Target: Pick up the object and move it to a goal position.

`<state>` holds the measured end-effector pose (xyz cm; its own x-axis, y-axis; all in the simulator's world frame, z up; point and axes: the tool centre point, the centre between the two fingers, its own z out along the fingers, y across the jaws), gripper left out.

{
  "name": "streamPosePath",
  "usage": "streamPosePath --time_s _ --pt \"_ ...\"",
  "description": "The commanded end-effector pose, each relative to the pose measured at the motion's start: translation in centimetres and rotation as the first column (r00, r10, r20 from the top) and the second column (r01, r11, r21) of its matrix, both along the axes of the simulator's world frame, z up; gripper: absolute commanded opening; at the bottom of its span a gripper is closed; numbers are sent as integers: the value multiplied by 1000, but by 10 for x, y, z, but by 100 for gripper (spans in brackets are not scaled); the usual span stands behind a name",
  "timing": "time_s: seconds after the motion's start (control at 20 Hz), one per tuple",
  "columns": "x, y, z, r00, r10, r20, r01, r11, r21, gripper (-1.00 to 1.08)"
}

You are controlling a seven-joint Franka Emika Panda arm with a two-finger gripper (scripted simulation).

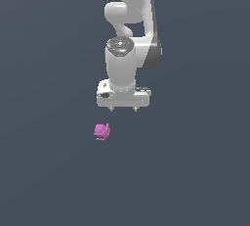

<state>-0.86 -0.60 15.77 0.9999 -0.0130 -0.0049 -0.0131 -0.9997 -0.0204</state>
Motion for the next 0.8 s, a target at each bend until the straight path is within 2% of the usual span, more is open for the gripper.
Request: streamPosePath --time_s 0.0,0.45,0.75 --pt "0 0 0 1000 0 0 0 1000 0 100" --pt "11 8 20 999 20 39 -20 1000 18 100" --pt "12 4 16 999 18 37 -18 1000 17 100"
